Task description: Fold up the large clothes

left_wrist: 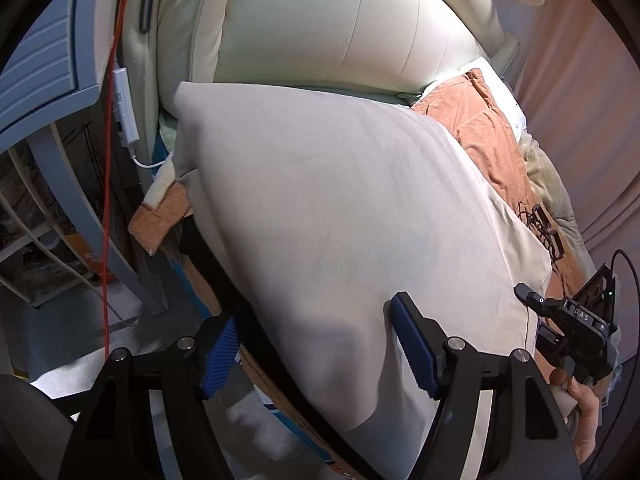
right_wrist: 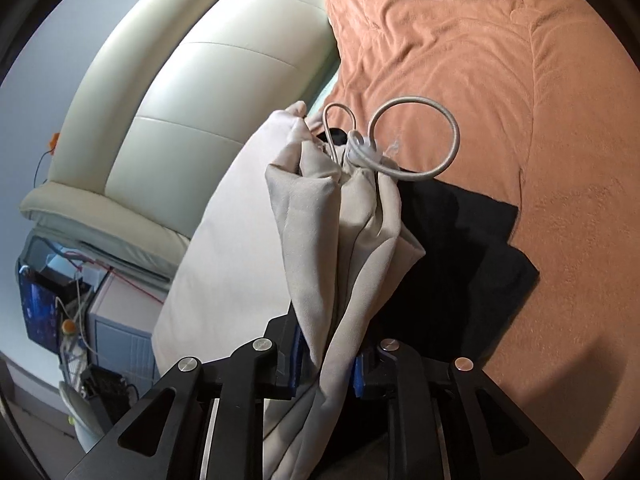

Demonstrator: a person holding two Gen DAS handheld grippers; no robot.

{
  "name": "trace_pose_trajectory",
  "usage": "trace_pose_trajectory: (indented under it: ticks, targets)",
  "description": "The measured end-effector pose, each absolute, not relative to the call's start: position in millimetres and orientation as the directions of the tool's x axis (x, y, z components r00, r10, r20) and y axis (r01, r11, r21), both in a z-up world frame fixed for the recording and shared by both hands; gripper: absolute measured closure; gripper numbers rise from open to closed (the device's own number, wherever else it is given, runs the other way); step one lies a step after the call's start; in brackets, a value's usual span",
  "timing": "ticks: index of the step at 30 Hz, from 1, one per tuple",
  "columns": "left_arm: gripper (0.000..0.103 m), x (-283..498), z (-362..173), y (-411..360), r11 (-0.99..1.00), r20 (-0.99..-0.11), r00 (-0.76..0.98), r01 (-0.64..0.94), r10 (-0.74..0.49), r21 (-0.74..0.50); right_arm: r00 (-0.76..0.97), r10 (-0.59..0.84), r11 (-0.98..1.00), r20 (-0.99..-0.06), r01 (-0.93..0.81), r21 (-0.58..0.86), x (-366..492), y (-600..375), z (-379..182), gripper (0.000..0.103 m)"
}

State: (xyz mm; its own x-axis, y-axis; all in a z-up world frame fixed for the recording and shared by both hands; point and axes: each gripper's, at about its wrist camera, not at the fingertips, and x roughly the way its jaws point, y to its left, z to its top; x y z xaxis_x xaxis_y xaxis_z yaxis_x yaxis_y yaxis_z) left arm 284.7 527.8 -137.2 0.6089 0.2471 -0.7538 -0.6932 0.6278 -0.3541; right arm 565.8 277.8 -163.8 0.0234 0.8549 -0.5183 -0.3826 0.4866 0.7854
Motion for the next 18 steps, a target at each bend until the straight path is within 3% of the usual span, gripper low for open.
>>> trace_pose_trajectory:
  ticks: [3, 7, 18]
  targets:
    - [0.03, 275.5, -134.1, 523.5, 0.632, -0.752, 0.606, -0.695, 0.257, -0.344, 0.012, 0.837, 0.51, -0.547, -0.379, 0.772, 559.9, 277.0, -159.9, 0.075]
    - [0.03, 263.6, -124.1, 511.6, 0.635, -0.735, 0.618, -0.693, 0.28, -0.341, -0.005, 0.814, 0.529, -0.581, -0.407, 0.745, 548.3, 270.1, -145.8, 0.052]
    - [0.03, 259.9, -73.2, 448.2, 0.717, -0.674, 0.671, -0.63, 0.309, -0.298, 0.112, 0.778, 0.571, -0.618, -0.536, 0.622, 517.6, 199.5, -72.2, 0.03]
